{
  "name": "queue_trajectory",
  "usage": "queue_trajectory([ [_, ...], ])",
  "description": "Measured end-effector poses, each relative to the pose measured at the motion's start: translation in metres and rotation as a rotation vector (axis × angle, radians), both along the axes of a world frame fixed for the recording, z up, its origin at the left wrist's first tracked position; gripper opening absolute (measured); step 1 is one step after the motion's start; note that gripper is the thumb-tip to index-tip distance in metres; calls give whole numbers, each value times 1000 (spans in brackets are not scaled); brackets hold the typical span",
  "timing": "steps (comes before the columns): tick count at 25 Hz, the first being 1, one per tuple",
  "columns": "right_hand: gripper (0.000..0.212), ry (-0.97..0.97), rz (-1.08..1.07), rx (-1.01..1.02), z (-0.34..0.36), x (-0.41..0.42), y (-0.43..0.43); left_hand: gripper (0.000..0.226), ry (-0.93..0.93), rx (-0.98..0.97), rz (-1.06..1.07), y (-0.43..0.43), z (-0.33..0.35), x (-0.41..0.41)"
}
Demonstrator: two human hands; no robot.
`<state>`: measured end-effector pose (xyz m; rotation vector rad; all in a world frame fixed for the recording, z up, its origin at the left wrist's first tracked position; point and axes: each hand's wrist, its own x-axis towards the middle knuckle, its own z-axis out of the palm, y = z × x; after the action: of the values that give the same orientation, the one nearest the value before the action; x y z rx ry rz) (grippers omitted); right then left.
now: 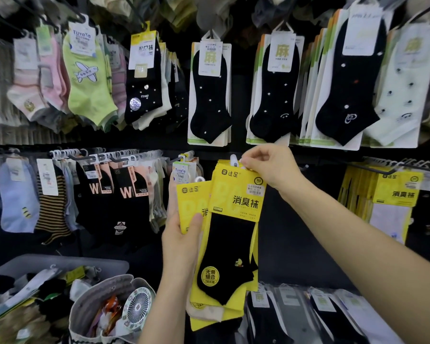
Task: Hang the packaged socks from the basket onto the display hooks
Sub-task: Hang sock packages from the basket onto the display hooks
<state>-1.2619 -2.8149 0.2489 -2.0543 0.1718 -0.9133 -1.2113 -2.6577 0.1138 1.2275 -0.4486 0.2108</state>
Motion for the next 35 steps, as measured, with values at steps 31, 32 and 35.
queue_trajectory([
  [31, 16, 96, -68, -247, 4, 20, -11, 22, 14, 106, 19, -30, 6, 1],
  [32, 15, 100, -85, -246, 3, 23, -12, 22, 0, 119, 28, -31, 7, 2],
  [35, 12, 97, -89, -209, -2, 30, -13, 22, -52, 151, 65, -33, 4, 5],
])
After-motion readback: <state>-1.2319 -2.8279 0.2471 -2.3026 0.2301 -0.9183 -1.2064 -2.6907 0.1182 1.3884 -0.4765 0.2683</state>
